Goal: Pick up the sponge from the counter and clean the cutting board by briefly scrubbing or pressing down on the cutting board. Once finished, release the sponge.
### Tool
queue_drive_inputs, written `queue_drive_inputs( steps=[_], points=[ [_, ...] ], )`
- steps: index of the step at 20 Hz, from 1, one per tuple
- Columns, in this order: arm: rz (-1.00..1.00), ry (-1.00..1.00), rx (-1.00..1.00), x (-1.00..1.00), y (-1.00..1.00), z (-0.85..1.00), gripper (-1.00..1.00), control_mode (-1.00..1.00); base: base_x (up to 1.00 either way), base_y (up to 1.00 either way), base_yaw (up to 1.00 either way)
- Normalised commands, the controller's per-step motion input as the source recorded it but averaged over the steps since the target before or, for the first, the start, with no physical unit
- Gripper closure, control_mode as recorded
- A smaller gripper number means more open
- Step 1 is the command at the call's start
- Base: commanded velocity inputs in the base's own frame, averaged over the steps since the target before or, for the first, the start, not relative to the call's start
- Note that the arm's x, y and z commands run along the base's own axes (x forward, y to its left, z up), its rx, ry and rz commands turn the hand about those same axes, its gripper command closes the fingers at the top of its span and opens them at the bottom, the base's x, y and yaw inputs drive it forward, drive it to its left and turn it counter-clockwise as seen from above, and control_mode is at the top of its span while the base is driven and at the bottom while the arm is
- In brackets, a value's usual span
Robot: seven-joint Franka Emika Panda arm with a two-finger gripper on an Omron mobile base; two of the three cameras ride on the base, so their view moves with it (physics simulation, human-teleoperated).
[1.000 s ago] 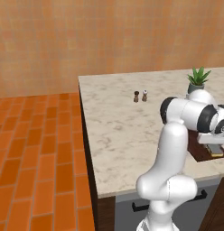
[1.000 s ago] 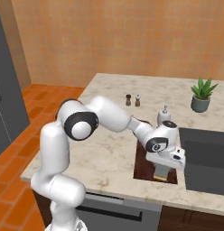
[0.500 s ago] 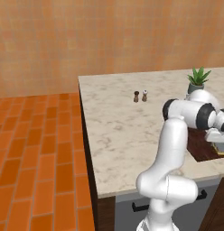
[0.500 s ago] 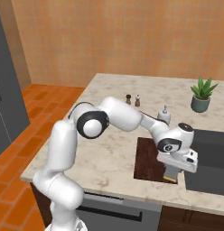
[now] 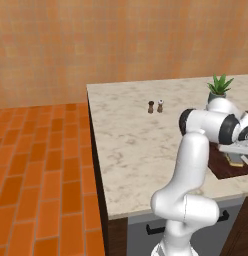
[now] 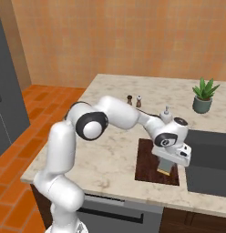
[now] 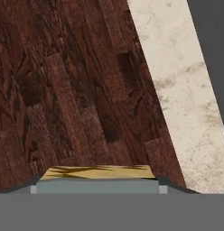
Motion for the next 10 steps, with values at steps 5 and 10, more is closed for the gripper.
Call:
queue_drive_inputs(
  steps=[5,10],
  points=[
    [0.0,0.09,-0.1,0.28,0.53,-0.02,1.0,-1.0,0.0,0.0,0.0],
    [0.0,0.13,-0.19,0.0,0.98,-0.15,1.0,-1.0,0.0,0.0,0.0]
  ],
)
